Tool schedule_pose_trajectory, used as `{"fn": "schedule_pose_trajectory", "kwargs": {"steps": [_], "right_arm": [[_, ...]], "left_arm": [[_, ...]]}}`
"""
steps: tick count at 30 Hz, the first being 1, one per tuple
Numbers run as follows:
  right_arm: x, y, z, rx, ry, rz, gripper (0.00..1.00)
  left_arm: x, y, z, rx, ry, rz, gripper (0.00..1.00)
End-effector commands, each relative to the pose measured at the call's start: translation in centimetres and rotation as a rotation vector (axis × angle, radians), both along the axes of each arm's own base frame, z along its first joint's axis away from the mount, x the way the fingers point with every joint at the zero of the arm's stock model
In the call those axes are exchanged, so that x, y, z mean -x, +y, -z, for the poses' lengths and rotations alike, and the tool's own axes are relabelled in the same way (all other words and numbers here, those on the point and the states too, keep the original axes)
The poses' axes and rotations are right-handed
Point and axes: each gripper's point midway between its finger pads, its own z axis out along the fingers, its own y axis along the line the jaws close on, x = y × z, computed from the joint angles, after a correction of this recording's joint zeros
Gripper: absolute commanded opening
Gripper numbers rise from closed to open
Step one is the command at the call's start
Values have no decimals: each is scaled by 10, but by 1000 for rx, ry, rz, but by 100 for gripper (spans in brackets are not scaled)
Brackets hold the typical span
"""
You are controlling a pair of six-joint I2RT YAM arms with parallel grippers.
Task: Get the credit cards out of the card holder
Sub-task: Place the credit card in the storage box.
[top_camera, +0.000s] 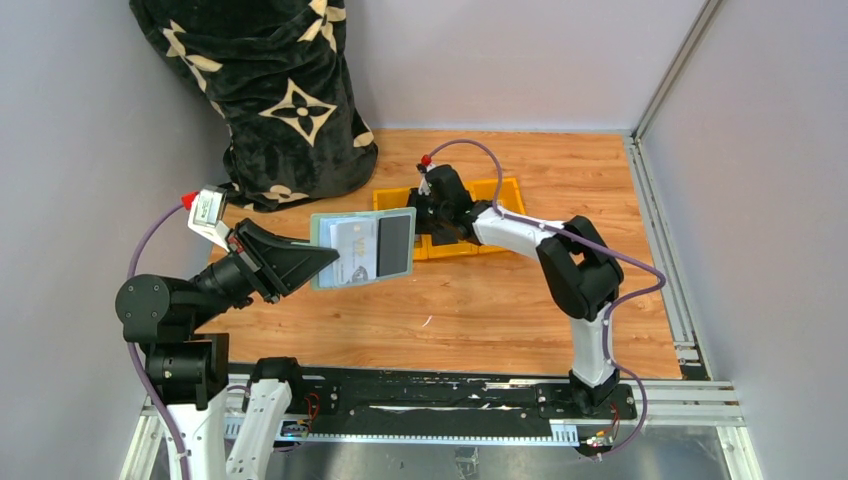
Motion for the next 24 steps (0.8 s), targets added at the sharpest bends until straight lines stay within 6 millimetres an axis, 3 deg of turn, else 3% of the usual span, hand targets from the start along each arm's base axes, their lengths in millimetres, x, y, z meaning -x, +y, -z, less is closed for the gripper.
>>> {"fn": "schedule_pose_trajectory", "kwargs": {"steps": [1,6,9,12,16,18,20,24], "right_arm": [[-13,9,19,79,-11,35,0],[-20,17,34,131,-4,52,4],[-21,17,32,142,-14,56,29],[-21,14,16,137,-41,62,45],[-14,5,-25,111,-95,58,56],[-4,2,-63,49,-136,44,60],[8,3,-108,-51,-194,15,71],[45,-13,-183,-217,-282,-33,76]], "left_arm": [[8,-1,-7,-7,-23,13,0],[10,-2,-12,3,-28,19,0],[14,-2,-17,6,-41,27,0],[15,-3,-19,6,-46,29,0],[17,-3,-20,7,-52,32,0],[17,-3,-20,8,-54,33,0],[17,-3,-20,10,-56,34,0],[18,-3,-22,10,-67,42,0]]}}
